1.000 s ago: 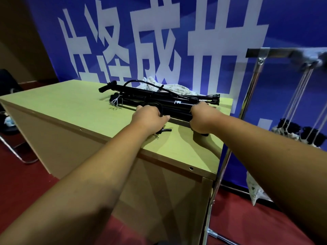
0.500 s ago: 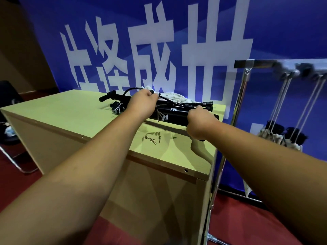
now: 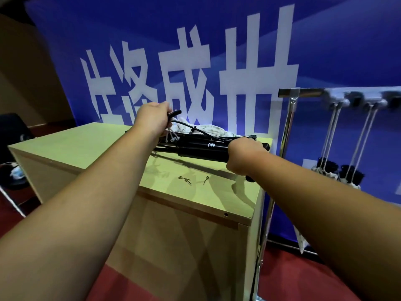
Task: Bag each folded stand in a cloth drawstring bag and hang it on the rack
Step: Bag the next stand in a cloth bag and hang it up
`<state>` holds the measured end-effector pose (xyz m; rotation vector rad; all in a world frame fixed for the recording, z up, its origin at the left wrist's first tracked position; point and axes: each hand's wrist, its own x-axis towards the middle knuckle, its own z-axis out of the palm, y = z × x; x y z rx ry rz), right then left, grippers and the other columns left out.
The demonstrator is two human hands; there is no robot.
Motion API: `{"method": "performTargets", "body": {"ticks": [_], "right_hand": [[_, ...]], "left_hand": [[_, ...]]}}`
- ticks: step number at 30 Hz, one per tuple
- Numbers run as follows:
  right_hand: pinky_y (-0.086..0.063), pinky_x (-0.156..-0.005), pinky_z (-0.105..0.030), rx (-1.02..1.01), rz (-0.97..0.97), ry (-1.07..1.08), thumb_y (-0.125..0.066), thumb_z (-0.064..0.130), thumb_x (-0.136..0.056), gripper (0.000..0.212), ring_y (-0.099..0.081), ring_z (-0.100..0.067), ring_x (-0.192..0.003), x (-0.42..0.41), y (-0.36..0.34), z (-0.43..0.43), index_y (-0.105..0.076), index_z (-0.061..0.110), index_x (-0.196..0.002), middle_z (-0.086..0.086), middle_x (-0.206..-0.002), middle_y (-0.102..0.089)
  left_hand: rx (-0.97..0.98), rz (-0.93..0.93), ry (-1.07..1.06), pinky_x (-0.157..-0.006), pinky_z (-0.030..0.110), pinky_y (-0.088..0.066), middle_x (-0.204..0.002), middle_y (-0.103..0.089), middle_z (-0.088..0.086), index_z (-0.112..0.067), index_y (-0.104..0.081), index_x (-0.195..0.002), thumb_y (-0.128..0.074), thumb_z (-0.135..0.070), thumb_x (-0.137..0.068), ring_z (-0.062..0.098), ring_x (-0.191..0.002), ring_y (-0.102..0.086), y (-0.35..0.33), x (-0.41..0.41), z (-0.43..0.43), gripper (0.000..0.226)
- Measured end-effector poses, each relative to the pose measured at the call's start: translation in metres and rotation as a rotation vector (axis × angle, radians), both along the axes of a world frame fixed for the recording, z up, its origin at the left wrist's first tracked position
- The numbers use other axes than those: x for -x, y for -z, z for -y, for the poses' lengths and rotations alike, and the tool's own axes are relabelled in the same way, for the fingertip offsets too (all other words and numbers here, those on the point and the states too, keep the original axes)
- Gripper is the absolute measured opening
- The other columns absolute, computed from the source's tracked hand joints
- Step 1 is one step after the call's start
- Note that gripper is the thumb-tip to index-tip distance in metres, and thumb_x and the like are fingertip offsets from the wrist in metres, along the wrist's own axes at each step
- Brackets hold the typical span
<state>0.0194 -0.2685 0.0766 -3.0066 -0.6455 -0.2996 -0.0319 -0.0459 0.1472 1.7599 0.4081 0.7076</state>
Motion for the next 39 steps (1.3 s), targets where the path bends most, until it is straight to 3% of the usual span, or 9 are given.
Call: {"method": "performTargets", "body": {"ticks": [6, 10, 14, 18, 22, 27, 32, 35, 39], "right_hand": [[-0.061, -0.072, -0.035, 0.002, 0.021, 0.033, -0.069, 0.034, -0.092, 0.013, -0.067, -0.019, -0.076, 0.0, 0.001, -0.001, -0.069, 0.024, -0.099, 0.002, -0.083, -0.067], [-0.056, -0.064, -0.03, -0.007, 0.01, 0.027, -0.069, 0.04, -0.091, 0.015, -0.067, -0.017, -0.076, 0.004, -0.002, -0.005, -0.069, 0.025, -0.096, 0.002, -0.083, -0.067], [-0.056, -0.057, -0.029, -0.064, -0.036, 0.024, -0.069, 0.043, -0.087, 0.018, -0.07, -0.018, -0.073, 0.012, -0.003, -0.011, -0.069, 0.026, -0.094, 0.002, -0.083, -0.069], [-0.058, -0.049, -0.03, -0.217, -0.144, 0.032, -0.072, 0.045, -0.09, 0.023, -0.074, -0.023, -0.064, 0.018, -0.003, -0.017, -0.068, 0.023, -0.093, -0.003, -0.086, -0.071], [-0.059, -0.055, -0.031, -0.321, -0.171, 0.043, -0.073, 0.05, -0.089, 0.027, -0.075, -0.022, -0.064, 0.017, -0.003, -0.021, -0.069, 0.023, -0.097, -0.003, -0.085, -0.072], [-0.049, -0.05, -0.028, -0.389, -0.26, 0.008, -0.078, 0.049, -0.089, 0.031, -0.072, -0.022, -0.07, 0.019, -0.006, -0.019, -0.072, 0.021, -0.098, -0.007, -0.091, -0.072], [-0.064, -0.075, -0.038, -0.309, -0.239, -0.019, -0.08, 0.045, -0.086, 0.029, -0.07, -0.022, -0.083, 0.027, -0.01, -0.015, -0.075, 0.02, -0.1, -0.004, -0.094, -0.072], [-0.066, -0.068, -0.04, -0.198, -0.181, -0.024, -0.077, 0.047, -0.081, 0.022, -0.074, -0.023, -0.075, 0.033, -0.01, -0.013, -0.073, 0.03, -0.094, 0.0, -0.089, -0.072], [-0.067, -0.072, -0.042, -0.174, -0.255, -0.047, -0.085, 0.049, -0.078, 0.032, -0.074, -0.025, -0.081, 0.039, -0.011, -0.015, -0.077, 0.025, -0.097, -0.002, -0.095, -0.072]], "left_hand": [[0.041, -0.081, -0.06, -0.064, 0.035, -0.047, -0.08, -0.068, 0.005, -0.012, -0.07, -0.096, -0.054, -0.018, -0.09, 0.022, -0.062, -0.063, 0.005, 0.021, -0.02, 0.018], [-0.09, -0.193, -0.079, -0.064, 0.036, -0.049, -0.076, -0.067, 0.006, -0.012, -0.068, -0.087, -0.06, -0.014, -0.091, 0.024, -0.062, -0.062, 0.032, 0.029, -0.041, 0.009], [-0.255, -0.348, 0.02, -0.06, 0.029, -0.042, -0.081, -0.072, 0.004, -0.013, -0.073, -0.094, -0.064, -0.02, -0.1, 0.022, -0.067, -0.059, 0.07, 0.033, -0.052, 0.013], [-0.351, -0.381, 0.048, -0.068, 0.032, -0.05, -0.084, -0.077, 0.005, -0.014, -0.076, -0.09, -0.066, -0.027, -0.098, 0.026, -0.075, -0.067, 0.098, 0.034, -0.048, 0.018], [-0.358, -0.316, 0.097, -0.073, 0.034, -0.053, -0.075, -0.073, 0.001, -0.017, -0.075, -0.084, -0.065, -0.03, -0.096, 0.025, -0.075, -0.066, 0.102, 0.039, -0.038, 0.021], [-0.375, -0.258, 0.14, -0.055, 0.023, -0.043, -0.073, -0.07, -0.001, -0.021, -0.075, -0.091, -0.062, -0.03, -0.101, 0.017, -0.066, -0.06, 0.093, 0.045, -0.025, 0.019], [-0.378, -0.25, 0.151, -0.067, 0.032, -0.052, -0.088, -0.075, 0.014, -0.018, -0.076, -0.097, -0.062, -0.032, -0.098, 0.028, -0.072, -0.07, 0.087, 0.052, -0.018, 0.02], [-0.343, -0.273, 0.161, -0.062, 0.035, -0.054, -0.077, -0.069, 0.009, -0.023, -0.076, -0.094, -0.058, -0.031, -0.1, 0.024, -0.066, -0.071, 0.088, 0.054, -0.017, 0.02], [-0.331, -0.298, 0.123, -0.066, 0.035, -0.058, -0.081, -0.075, 0.009, -0.025, -0.076, -0.086, -0.057, -0.031, -0.099, 0.03, -0.077, -0.077, 0.089, 0.056, -0.018, 0.024]]}}
